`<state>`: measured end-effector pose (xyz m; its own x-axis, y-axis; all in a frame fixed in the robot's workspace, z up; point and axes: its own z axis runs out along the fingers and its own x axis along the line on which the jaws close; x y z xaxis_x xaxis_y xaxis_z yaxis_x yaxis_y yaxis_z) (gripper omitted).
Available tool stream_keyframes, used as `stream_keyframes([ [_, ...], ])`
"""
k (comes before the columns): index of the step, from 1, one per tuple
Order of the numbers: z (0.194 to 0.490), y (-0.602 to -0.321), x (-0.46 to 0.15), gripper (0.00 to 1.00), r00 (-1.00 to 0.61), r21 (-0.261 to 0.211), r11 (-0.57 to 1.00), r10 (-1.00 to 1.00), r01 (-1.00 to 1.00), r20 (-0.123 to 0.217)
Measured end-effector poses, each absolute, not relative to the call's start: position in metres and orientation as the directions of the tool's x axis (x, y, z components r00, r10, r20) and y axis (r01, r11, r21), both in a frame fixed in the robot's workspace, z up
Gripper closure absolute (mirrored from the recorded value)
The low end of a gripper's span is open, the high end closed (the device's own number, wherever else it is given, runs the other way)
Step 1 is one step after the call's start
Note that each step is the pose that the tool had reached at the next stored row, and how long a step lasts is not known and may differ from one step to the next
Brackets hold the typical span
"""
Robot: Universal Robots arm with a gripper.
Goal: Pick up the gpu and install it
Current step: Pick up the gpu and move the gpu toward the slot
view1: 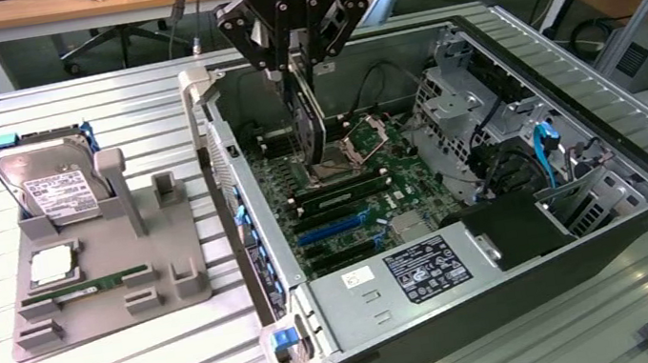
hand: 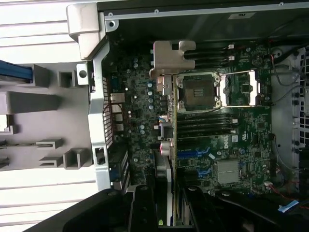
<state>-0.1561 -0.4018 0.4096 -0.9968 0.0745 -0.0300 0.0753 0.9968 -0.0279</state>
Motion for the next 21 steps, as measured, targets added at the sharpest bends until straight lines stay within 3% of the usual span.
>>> stream_keyframes([
  [21, 0.410, -0.402, -0.138, 0.73, -0.997, -0.028, 0.997, 0.075, 0.075, -0.030],
])
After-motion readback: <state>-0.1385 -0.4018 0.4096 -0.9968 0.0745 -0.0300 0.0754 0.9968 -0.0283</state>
